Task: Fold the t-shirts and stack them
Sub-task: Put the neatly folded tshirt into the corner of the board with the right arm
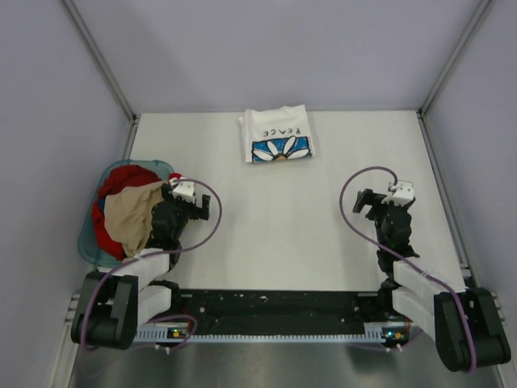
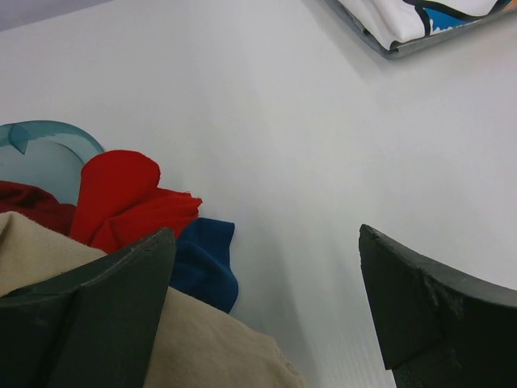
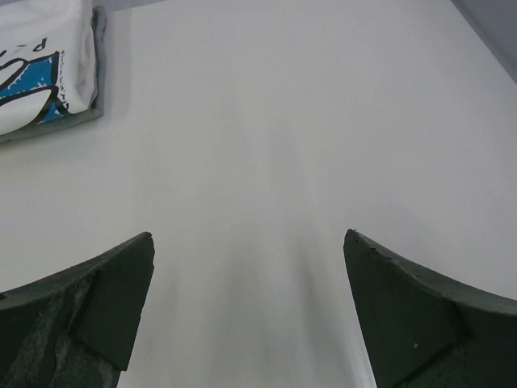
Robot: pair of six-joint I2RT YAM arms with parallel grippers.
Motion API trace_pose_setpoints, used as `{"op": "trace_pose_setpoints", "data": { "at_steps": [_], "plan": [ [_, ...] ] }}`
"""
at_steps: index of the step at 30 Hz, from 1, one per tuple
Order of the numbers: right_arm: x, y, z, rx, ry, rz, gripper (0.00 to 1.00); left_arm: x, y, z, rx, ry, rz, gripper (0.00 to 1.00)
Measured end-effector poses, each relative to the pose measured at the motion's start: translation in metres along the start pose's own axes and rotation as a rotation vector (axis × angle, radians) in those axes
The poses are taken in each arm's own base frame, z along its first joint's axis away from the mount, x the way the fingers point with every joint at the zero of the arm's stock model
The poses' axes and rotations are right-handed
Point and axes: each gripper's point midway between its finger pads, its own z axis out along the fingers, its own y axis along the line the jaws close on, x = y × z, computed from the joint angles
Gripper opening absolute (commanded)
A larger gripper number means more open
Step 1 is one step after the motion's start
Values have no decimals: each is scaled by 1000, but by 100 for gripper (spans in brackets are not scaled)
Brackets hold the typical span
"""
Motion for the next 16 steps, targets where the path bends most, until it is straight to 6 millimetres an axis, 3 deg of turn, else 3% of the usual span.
{"op": "trace_pose_setpoints", "data": {
  "at_steps": [16],
  "plan": [
    [-1,1,2,-1,-5,0,99,-2,3,1,-21,-2,-20,99]
  ]
}}
